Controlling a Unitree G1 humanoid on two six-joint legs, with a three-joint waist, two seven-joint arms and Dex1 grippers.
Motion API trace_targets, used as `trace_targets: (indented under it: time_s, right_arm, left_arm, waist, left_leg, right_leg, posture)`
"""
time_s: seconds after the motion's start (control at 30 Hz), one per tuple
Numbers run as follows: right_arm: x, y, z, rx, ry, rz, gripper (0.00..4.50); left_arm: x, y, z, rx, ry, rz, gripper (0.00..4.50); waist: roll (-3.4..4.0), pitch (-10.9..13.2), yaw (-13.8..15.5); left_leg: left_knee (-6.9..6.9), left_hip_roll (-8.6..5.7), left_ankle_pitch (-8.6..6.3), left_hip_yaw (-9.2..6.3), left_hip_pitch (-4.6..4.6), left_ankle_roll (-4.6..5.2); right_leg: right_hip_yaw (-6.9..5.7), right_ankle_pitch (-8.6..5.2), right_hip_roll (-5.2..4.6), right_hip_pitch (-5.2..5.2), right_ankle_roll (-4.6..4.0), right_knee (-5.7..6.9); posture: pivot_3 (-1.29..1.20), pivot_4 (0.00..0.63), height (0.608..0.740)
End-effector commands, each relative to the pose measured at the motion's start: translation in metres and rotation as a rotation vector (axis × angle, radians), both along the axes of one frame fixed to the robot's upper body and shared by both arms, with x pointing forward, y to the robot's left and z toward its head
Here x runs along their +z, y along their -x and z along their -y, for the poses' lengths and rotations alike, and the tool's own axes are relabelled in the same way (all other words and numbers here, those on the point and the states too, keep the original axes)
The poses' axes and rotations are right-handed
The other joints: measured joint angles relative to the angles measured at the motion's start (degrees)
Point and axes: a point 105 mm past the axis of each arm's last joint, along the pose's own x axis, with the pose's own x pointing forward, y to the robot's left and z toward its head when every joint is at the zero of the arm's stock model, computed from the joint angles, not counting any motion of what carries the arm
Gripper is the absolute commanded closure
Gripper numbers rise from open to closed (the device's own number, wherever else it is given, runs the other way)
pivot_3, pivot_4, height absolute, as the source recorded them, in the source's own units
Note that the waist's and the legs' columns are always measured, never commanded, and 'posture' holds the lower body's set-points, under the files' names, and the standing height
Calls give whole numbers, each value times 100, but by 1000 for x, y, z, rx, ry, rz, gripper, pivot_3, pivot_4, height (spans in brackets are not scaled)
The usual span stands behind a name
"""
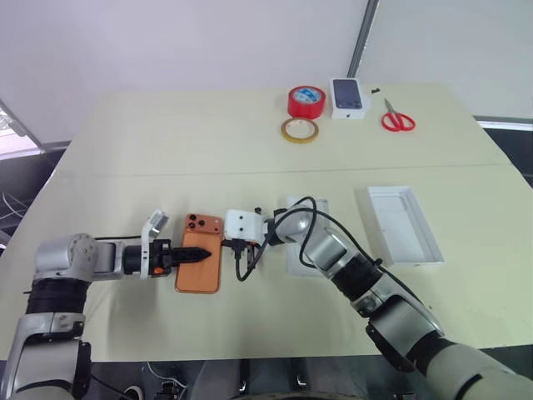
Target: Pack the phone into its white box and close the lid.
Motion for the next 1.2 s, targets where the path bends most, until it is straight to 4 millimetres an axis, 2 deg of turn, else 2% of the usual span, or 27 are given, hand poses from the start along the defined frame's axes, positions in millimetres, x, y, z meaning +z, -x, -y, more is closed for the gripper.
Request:
trace_targets:
  time_s: [0.03, 0.13, 0.23, 0.37, 0.4, 0.47, 0.5, 0.6, 0.63, 0.7, 0.87, 0.97, 1.1, 1.2]
  right_arm:
    - [5, -4, 0, -14, -17, 38, 4500]
    - [15, -8, 1, -18, -72, 101, 4500]
    - [42, -12, 10, -57, -266, 96, 4500]
    - [73, -5, 34, -49, -450, -67, 4500]
    - [78, -3, 42, -47, -476, -100, 4246]
    - [87, 15, 64, 24, -509, -132, 3623]
    - [90, 22, 71, 47, -517, -137, 3142]
    - [81, 41, 94, 73, -443, -168, 1605]
    - [66, 47, 108, 69, -345, -137, 1110]
    - [50, 59, 124, 89, -232, -114, 109]
    - [34, 67, 146, 43, -173, -50, 109]
    - [22, 70, 150, 52, -114, 3, 109]
    - [23, 68, 150, 6, -166, 40, 109]
    - [21, 68, 154, -18, -173, 51, 1038]
  left_arm:
    - [-1, -2, -2, 27, 11, -4, 4485]
    - [2, -3, -2, 44, 57, -10, 4485]
    - [11, -5, -5, 69, 123, 8, 4485]
    - [28, -14, -12, 137, 200, 93, 4485]
    - [30, -18, -12, 164, 196, 128, 4500]
    - [36, -18, -4, 145, 232, 125, 4500]
    - [37, -17, 0, 132, 241, 120, 4500]
    - [40, -14, 15, 83, 245, 107, 4500]
    - [42, -15, 20, 74, 250, 106, 4500]
    - [45, -16, 25, 69, 256, 109, 4500]
    - [44, -21, 27, 86, 237, 129, 4500]
    - [48, -24, 31, 76, 239, 144, 4500]
    - [51, -26, 37, 55, 234, 155, 4500]
    - [50, -27, 38, 59, 225, 155, 4500]
  waist:
    - [-4, 2, -6]
    - [-3, 3, -1]
    - [-6, 5, 2]
    - [-13, 10, 5]
    - [-14, 11, 8]
    - [-20, 14, 41]
    - [-29, 20, 49]
    - [-37, 25, 44]
    - [-38, 28, 43]
    - [-49, 35, 59]
    - [-50, 38, 1]
    - [-55, 40, 48]
    - [-67, 48, 68]
    - [-72, 51, 66]
  left_leg:
    - [-1, 0, 0, 0, -1, -1]
    - [-1, 0, 0, 1, -3, -1]
    - [-1, 0, 0, 1, -7, -2]
    - [5, 0, 4, 0, -66, -6]
    - [13, 0, 6, 0, -89, -8]
    - [13, 0, 6, 0, -98, -9]
    - [12, 0, 5, 0, -99, -8]
    - [11, 0, 0, 0, -107, 1]
    - [12, 0, -1, 2, -109, 3]
    - [13, 0, -1, 2, -116, 3]
    - [9, 5, 4, 4, -111, -6]
    - [8, 10, 9, 4, -109, -14]
    - [13, 9, 10, 4, -112, -15]
    - [13, 9, 18, 4, -113, -29]
  right_leg:
    - [0, 0, 0, -1, 0, -1]
    - [0, 0, 0, -4, 0, -1]
    - [0, 0, -1, -7, 0, -2]
    - [-1, 1, 0, -57, 1, -6]
    - [-1, 2, 0, -84, 2, 3]
    - [-1, 2, 0, -94, 2, 6]
    - [-2, 2, 0, -94, 2, 5]
    - [-2, 2, -2, -93, 3, -7]
    - [-1, 2, -2, -92, 3, -12]
    - [-2, 2, -3, -92, 3, -24]
    - [-2, 2, 2, -95, 3, -26]
    - [-2, 2, 7, -95, 3, -24]
    - [-2, 2, 6, -93, 3, -25]
    - [-2, 2, 6, -93, 3, -26]
  posture:
    - [0, 150, 740]
    - [0, 150, 740]
    - [0, 150, 740]
    - [0, 150, 740]
    - [0, 150, 740]
    - [0, 150, 740]
    - [0, 150, 740]
    - [0, 150, 740]
    - [0, 150, 740]
    - [0, 150, 740]
    - [0, 150, 740]
    - [0, 150, 740]
    - [0, 150, 740]
    - [0, 150, 740]
